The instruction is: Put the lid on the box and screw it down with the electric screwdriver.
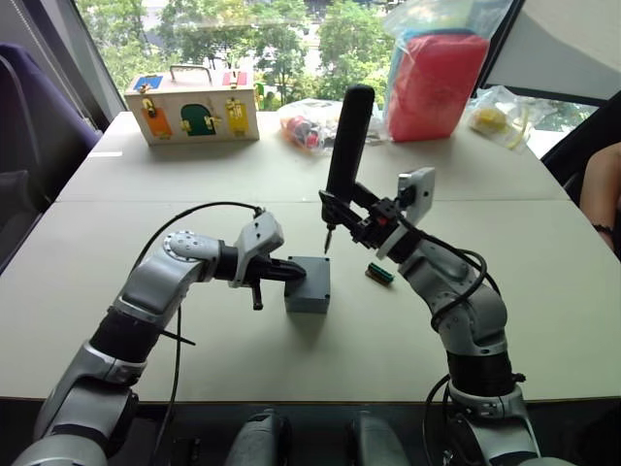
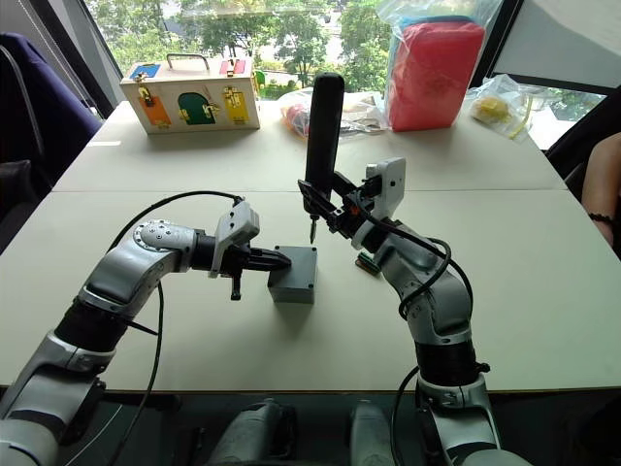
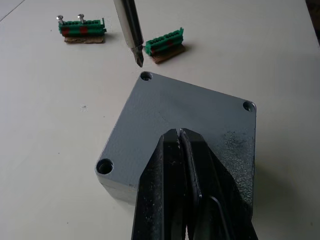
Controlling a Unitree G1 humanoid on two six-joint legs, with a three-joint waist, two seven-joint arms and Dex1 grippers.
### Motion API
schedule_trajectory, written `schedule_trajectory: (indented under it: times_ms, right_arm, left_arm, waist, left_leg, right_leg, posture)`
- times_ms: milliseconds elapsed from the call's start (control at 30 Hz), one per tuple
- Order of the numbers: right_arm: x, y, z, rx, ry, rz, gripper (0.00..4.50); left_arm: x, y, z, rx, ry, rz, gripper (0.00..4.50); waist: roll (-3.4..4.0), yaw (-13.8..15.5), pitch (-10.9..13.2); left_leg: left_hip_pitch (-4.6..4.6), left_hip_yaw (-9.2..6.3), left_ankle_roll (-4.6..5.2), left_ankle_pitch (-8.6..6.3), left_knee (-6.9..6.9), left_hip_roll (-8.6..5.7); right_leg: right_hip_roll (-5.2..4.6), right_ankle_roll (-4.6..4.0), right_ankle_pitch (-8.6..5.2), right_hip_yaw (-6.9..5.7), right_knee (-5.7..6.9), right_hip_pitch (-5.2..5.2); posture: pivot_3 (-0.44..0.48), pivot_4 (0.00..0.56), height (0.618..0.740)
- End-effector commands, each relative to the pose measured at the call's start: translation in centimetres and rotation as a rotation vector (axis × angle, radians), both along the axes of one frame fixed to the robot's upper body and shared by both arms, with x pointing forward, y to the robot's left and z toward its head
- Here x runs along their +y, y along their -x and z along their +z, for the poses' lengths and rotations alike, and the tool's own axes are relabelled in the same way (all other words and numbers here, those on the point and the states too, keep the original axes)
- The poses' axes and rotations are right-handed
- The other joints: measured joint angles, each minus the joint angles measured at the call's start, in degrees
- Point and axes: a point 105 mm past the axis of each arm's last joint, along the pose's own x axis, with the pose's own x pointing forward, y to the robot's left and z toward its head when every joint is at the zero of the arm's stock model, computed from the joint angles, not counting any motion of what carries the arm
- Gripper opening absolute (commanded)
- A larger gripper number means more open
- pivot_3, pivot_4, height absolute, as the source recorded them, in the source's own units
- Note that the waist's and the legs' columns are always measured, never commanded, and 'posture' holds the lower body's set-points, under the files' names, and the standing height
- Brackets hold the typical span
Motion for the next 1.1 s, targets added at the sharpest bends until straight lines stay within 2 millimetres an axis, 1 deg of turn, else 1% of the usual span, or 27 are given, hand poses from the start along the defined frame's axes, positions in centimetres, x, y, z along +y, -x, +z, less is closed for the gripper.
schedule_trajectory:
  times_ms: [33,200,333,433,500,567,733,1000,1100]
  right_arm:
    - [0.2,0.6,1.6,-0.094,-0.008,0.014,1.87]
    - [-0.2,0.6,0.7,-0.075,0.02,0.014,1.87]
    - [-0.1,0.7,0.1,-0.063,0.042,0.028,1.87]
    - [0.0,0.8,0.6,-0.077,0.023,0.025,1.87]
    - [-0.2,0.8,1.9,-0.106,-0.02,0.012,1.87]
    - [-0.3,0.8,2.7,-0.122,-0.044,0.006,1.87]
    - [0.0,1.1,2.8,-0.108,-0.055,0.038,1.87]
    - [0.0,1.0,1.6,-0.073,-0.042,0.04,1.87]
    - [0.0,0.8,0.7,-0.064,-0.015,0.035,1.87]
  left_arm:
    - [0.1,0.2,-0.6,0.003,-0.014,0.01,0.0]
    - [0.0,0.0,-0.9,0.0,-0.013,0.034,0.0]
    - [-0.1,0.1,-1.0,0.001,-0.012,0.031,0.0]
    - [-0.1,0.2,-1.1,0.0,-0.013,0.032,0.0]
    - [-0.1,0.1,-1.0,-0.003,-0.013,0.03,0.0]
    - [-0.2,0.1,-0.9,-0.005,-0.012,0.03,0.0]
    - [-0.3,0.0,-0.8,-0.01,-0.009,0.028,0.0]
    - [-0.3,-0.2,-0.6,-0.015,-0.006,0.031,0.0]
    - [-0.3,-0.2,-0.5,-0.017,-0.006,0.031,0.0]
  waist:
    - [0.0,0.0,0.0]
    - [0.0,0.0,0.0]
    - [0.0,0.0,0.0]
    - [0.0,0.0,0.0]
    - [0.0,0.0,0.0]
    - [0.0,0.0,0.0]
    - [0.0,0.0,0.0]
    - [0.0,0.0,0.0]
    - [0.0,0.0,0.0]
  left_leg:
    - [0.01,0.0,0.01,0.0,0.0,0.0]
    - [0.02,-0.01,0.01,0.0,0.0,0.0]
    - [0.04,-0.01,0.03,-0.02,0.0,0.0]
    - [0.04,-0.02,0.03,-0.02,0.0,0.01]
    - [0.05,-0.01,0.06,-0.03,0.0,0.01]
    - [0.05,-0.02,0.06,-0.03,0.0,0.01]
    - [0.05,-0.03,0.01,-0.01,0.0,0.01]
    - [0.05,-0.03,0.05,-0.03,0.0,0.0]
    - [0.05,-0.03,0.05,-0.03,0.0,0.0]
  right_leg:
    - [0.0,0.0,0.0,0.0,0.0,0.0]
    - [-0.01,0.0,0.0,0.0,0.0,0.02]
    - [-0.01,0.0,0.0,0.01,0.0,0.05]
    - [-0.01,0.0,0.0,0.01,0.0,0.04]
    - [-0.01,0.0,0.0,0.01,-0.01,0.05]
    - [-0.01,0.0,0.0,0.01,0.0,0.04]
    - [-0.02,0.0,0.0,0.01,0.0,0.06]
    - [-0.01,0.0,0.0,0.01,0.0,0.06]
    - [-0.01,0.0,0.0,0.01,0.0,0.06]
  posture:
    - [0.0,0.15,0.74]
    - [0.0,0.15,0.74]
    - [0.0,0.15,0.74]
    - [0.0,0.15,0.74]
    - [0.0,0.15,0.74]
    - [0.0,0.15,0.74]
    - [0.0,0.15,0.74]
    - [0.0,0.15,0.74]
    - [0.0,0.15,0.74]
